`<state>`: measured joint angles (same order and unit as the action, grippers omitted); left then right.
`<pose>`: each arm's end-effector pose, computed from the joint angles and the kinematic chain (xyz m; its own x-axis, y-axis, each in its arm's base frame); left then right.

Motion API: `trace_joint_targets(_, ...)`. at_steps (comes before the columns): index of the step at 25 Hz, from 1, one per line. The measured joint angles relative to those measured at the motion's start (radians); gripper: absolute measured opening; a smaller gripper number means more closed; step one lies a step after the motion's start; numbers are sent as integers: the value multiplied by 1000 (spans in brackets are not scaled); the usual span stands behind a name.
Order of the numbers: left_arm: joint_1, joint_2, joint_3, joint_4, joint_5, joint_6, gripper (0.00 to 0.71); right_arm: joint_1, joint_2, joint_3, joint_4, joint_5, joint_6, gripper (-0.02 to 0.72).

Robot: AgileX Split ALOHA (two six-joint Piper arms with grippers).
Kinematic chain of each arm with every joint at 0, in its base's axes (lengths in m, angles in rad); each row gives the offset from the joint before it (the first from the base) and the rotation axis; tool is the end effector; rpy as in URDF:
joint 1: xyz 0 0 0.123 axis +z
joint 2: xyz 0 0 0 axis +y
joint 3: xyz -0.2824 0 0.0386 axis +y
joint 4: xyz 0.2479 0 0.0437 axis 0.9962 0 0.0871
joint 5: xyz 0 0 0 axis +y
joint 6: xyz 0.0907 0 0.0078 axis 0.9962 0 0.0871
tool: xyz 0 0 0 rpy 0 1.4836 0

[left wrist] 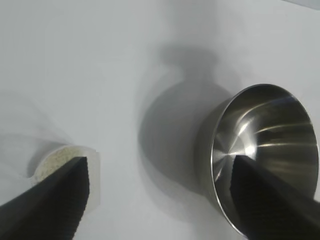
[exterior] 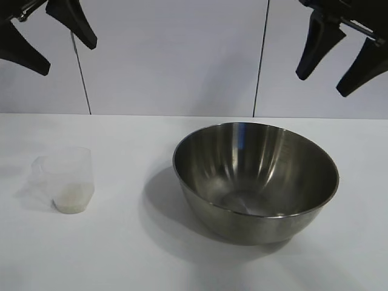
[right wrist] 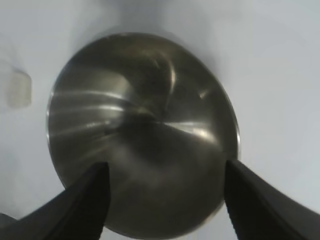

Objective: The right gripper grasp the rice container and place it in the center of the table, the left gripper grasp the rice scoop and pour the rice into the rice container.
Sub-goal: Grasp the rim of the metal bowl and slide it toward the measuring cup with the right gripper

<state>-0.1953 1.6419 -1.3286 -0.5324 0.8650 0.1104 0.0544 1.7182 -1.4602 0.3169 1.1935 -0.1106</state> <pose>0.3384 -0.1028 0.2957 -0.9027 -0.0582 -0.4262 0.1560 0.8791 -0.4505 0.3478 0.0454 0.2907 -0.9746 -0.0438 -0.2197 -0.1070 0.9527 0.2846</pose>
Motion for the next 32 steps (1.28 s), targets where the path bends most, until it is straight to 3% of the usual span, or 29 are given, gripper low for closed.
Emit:
trace_joint_targets(3, 0, 0, 0, 21, 10, 0, 563, 0, 6, 0, -55, 16, 37, 452)
trace_joint_targets(10, 0, 0, 0, 40, 20, 0, 563, 0, 89, 7, -63, -14, 50, 452)
trace_joint_targets(17, 0, 0, 0, 40, 10, 0, 563, 0, 187, 28, -59, -118, 27, 452)
trace_joint_targets(25, 0, 0, 0, 40, -2, 0, 563, 62, 279, 28, -53, -201, -73, 452)
trace_joint_targets(32, 0, 0, 0, 40, -3, 0, 563, 100, 340, 28, -41, -250, -92, 452)
